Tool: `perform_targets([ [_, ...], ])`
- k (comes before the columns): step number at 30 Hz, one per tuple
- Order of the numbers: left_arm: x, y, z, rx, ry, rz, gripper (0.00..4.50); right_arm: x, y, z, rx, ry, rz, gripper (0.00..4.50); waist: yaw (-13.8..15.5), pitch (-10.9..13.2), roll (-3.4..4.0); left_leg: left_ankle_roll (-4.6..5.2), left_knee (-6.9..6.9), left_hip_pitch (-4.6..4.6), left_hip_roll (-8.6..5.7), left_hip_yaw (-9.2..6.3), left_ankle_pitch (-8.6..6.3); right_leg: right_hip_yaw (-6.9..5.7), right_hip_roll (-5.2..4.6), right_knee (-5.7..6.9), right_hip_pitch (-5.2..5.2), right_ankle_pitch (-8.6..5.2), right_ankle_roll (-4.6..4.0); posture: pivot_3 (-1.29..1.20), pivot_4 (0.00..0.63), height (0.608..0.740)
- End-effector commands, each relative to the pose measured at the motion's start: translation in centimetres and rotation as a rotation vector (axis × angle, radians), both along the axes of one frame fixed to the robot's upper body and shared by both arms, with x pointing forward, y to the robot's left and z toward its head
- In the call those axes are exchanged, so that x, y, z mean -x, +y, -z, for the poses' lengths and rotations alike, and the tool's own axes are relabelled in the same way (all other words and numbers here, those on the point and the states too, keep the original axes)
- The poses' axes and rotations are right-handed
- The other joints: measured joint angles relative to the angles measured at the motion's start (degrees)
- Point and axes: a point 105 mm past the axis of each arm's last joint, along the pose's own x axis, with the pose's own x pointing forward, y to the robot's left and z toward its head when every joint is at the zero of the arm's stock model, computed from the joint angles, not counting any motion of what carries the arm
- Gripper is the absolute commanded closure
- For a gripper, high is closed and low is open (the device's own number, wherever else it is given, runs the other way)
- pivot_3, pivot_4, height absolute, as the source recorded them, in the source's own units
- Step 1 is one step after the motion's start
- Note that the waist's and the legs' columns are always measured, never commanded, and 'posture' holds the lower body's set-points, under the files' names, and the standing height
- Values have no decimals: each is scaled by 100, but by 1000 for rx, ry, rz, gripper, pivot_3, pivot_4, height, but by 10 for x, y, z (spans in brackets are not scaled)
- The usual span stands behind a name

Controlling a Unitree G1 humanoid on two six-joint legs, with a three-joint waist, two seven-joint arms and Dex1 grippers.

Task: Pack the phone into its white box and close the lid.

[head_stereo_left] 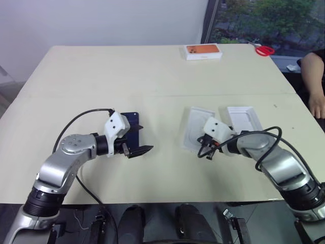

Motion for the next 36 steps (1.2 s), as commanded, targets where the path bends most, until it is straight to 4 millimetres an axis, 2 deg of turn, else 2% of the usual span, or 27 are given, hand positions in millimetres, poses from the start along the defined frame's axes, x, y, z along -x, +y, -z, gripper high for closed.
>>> perform_targets([
  [1, 2, -2, -9, 8, -36, 8, 0, -4, -2, 5, 36, -20, 11, 4478, 1, 0, 0, 0, 0, 0, 0, 0, 0, 0, 0, 0, 1, 0, 0, 0, 150, 726],
  [9, 3, -4, -7, 12, -29, 12, 0, -11, -5, 4, 42, -69, 33, 4478, 5, 0, 0, 0, 2, 1, 0, 0, 0, 0, 0, 0, 2, 0, 0, 0, 150, 726],
  [17, 2, -1, -7, 7, -25, 6, 0, 1, 10, -19, -51, -89, -60, 4478, 7, 0, 0, 0, 2, 1, 0, 0, 0, 0, 0, 0, 2, 0, 0, 0, 150, 726],
  [20, 0, 3, -8, 6, -27, -13, 0, -1, 13, -27, -76, -111, -61, 4478, 1, 0, 0, 0, 2, 1, 0, -1, 0, 0, 0, 0, 2, 0, 0, 0, 150, 726],
  [26, -16, 30, -20, 62, -28, -169, 0, -7, 35, -46, -158, -161, -94, 4478, -6, 0, 0, 0, 1, 1, 3, -3, 0, -1, 3, 3, -1, 0, 0, 0, 150, 726],
  [31, -29, 71, -24, 153, 62, -417, 0, -11, 69, -50, -229, -182, -140, 4478, -10, 1, -2, 0, 2, 0, 3, -3, 0, -1, 2, 4, -1, 0, 0, 0, 150, 726],
  [33, -35, 102, -22, 224, 171, -628, 0, -14, 89, -47, -235, -182, -179, 4478, -24, 1, -2, 1, 2, 1, 3, -2, 0, -1, 2, 5, -2, 0, 0, 0, 150, 726],
  [36, -28, 115, -10, 178, 327, -751, 0, -18, 110, -43, -231, -176, -224, 4478, -43, 2, -3, 0, 1, 1, 4, -6, 0, -4, 3, 11, -6, 0, 0, 0, 150, 726],
])
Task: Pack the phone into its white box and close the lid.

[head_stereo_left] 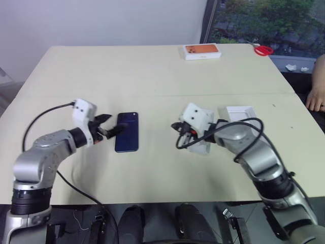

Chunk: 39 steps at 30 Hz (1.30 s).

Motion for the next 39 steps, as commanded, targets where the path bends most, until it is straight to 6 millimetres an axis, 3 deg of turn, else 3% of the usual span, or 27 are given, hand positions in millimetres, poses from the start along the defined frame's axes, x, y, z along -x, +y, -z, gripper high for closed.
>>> perform_targets([
  [1, 7, 13, 4, 27, 172, -101, 0, -5, 20, -2, 8, -40, -41, 4478, 13, 1, -2, 0, 0, 0, 0, 1, 0, 0, -1, 0, 0, 0, 0, 0, 150, 726],
  [5, 6, 4, 5, 138, 296, -110, 0, -15, 41, 9, 26, -34, -49, 4478, 48, -1, -8, -2, 8, -4, -6, -1, 1, -10, -10, 4, 3, 0, 1, 0, 150, 726],
  [11, 10, -14, 31, 135, 460, -80, 0, -14, 63, 29, 73, 6, -95, 4478, 17, -1, -8, -13, 1, -3, -5, -2, 7, -8, -11, 7, -3, 1, 0, 0, 150, 726],
  [20, 11, -42, 41, 222, 524, 33, 0, -12, 84, 43, 101, 28, -132, 4478, 62, -8, -6, -35, -3, 0, -17, -3, 19, -15, -34, 11, 1, 1, 0, 0, 150, 726],
  [30, 11, -69, 38, 331, 543, 145, 0, -16, 87, 42, 92, 16, -129, 4478, 57, -13, -4, -40, -4, 2, -29, -12, 21, -37, -55, 10, 10, 1, 1, 0, 150, 726],
  [39, 10, -70, 32, 388, 543, 158, 0, -19, 79, 42, 95, 11, -109, 4478, 41, -12, -4, -55, -5, 2, -50, -94, 30, -90, -76, -5, 41, 0, 2, 0, 150, 726],
])
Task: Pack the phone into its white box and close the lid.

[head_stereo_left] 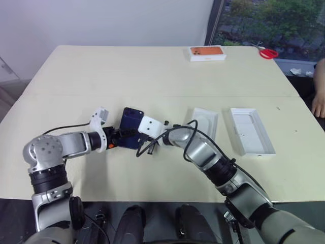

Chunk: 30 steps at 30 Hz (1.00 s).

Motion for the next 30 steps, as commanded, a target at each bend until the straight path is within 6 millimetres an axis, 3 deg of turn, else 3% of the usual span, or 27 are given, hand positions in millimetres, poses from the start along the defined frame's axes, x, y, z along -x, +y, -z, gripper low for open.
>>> perform_targets([
  [1, 2, -4, 1, 16, 28, 30, 0, -1, 2, -12, -30, -35, -11, 4478, -8, 0, 0, 0, 0, 0, -1, -4, 0, -2, 0, 0, 1, 0, 0, 0, 150, 726],
  [3, 1, -2, 0, 17, 28, 20, 0, -1, 2, -11, -29, -36, -11, 4478, -10, 0, 0, -2, 0, 0, -2, -10, 1, -7, 0, -2, 4, 0, 0, 0, 150, 726],
  [6, -2, 6, -2, 6, 30, -15, 896, 0, -1, -12, -25, -40, -12, 4500, -17, 1, -1, -2, 0, 0, -6, -16, 1, -11, -2, -4, 7, 0, 0, 0, 150, 726],
  [13, -1, 12, -8, 12, 11, -10, 4314, 3, -10, -15, -28, -45, 1, 4500, -25, 3, -4, -7, -3, -5, -7, -28, 4, -19, -2, -7, 8, -1, 0, 0, 150, 726],
  [21, -5, 13, -10, 58, 17, -35, 4314, 11, -23, -18, -22, -50, 15, 4500, -26, 4, -4, -13, -11, -5, -8, -36, 7, -24, -1, -11, 7, -1, 0, 0, 150, 726],
  [27, -7, 9, -21, 110, -18, -23, 4417, 18, -46, -52, -59, -98, 38, 4500, -15, 7, -7, -13, -11, -9, -12, -39, 8, -25, -3, -13, 7, -1, 0, 0, 150, 726],
  [30, -9, -11, -43, 150, -101, 40, 4417, 32, -79, -91, -132, -126, 39, 4500, 30, 17, -7, -14, -11, -16, -14, -48, 8, -31, -3, -14, 4, -1, 0, 0, 150, 726],
])
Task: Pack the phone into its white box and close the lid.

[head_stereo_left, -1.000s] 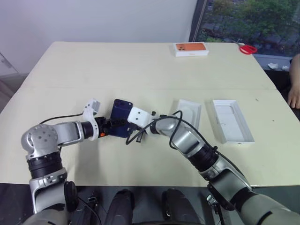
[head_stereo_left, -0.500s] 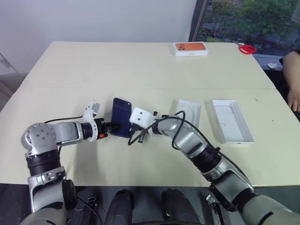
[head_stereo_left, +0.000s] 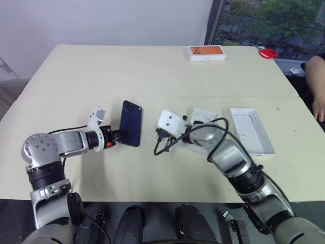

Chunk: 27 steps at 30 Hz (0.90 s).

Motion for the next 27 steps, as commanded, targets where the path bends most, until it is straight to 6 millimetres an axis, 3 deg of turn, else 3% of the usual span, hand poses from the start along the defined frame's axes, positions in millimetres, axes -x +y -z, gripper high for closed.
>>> perform_targets([
  [1, -1, -23, -39, 59, -155, 89, 4417, 17, -26, -51, -93, -80, -26, 4500, 43, 5, -3, -1, 1, -8, -5, -11, 1, -9, -5, -3, -1, -1, 1, 0, 150, 726],
  [3, -1, -35, -42, 68, -165, 124, 4417, 20, -41, -54, -83, -80, -6, 4500, 27, 5, -3, -2, 6, -25, -13, -27, 1, -24, -14, -23, 4, 0, 1, 0, 150, 726],
  [8, 1, -106, -53, 182, -152, 314, 4417, 26, -113, -43, 22, -55, 120, 4500, 123, 5, -4, 0, 4, -27, -33, -34, 1, -36, -32, -60, 30, 0, 2, 0, 150, 726],
  [15, -1, -176, -51, 244, -30, 430, 4417, 37, -171, -28, 59, -12, 293, 4500, 88, 9, -7, 5, 9, -34, -39, -20, 1, -31, -21, -68, 29, 4, 11, 0, 150, 726],
  [23, -5, -212, -34, 194, 94, 474, 4417, 51, -212, -20, 89, 4, 451, 4500, 27, 9, -5, 5, 4, -31, -37, -24, 2, -31, -14, -67, 29, 3, 13, 0, 150, 726],
  [27, -8, -219, -29, 173, 116, 476, 4417, 55, -220, -18, 82, 8, 480, 4500, 28, 10, -5, 4, 6, -32, -39, -23, 2, -31, -14, -68, 31, 2, 15, 0, 150, 726],
])
